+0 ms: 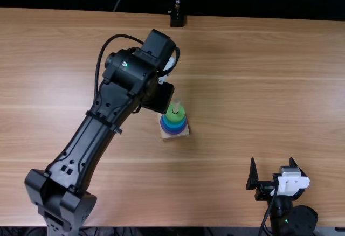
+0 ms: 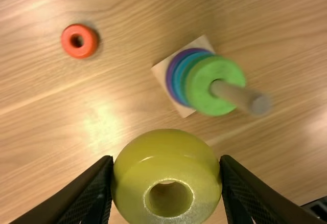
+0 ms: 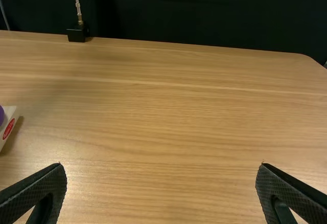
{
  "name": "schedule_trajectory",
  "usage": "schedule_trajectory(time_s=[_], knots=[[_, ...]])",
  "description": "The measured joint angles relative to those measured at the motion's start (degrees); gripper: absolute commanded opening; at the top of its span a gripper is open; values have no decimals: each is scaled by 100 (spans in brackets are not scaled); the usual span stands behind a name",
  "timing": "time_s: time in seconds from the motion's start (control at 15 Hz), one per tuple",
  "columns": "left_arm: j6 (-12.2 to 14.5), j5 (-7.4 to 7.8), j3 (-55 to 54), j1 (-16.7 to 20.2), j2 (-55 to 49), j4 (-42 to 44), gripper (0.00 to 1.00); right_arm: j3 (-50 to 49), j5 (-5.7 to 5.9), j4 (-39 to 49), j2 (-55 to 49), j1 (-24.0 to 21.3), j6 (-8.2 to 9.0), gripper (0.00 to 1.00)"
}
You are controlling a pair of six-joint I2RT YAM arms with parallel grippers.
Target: Build the Hanoi tower: stack the rings onto the peg from bottom to top in this color order: purple, dark blue, light blue, dark green, light green, yellow, orange.
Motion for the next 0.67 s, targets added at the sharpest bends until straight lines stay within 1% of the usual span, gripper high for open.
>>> schedule_trajectory(time_s=[0.13,0.27,0.67], knots=[[-179,9,310,-216,232,4,0,0,2,0,0,0,0,100],[-236,7,514,-350,358,4,0,0,2,0,0,0,2,100],[-339,28,734,-463,529,-4,0,0,0,0,0,0,0,100]])
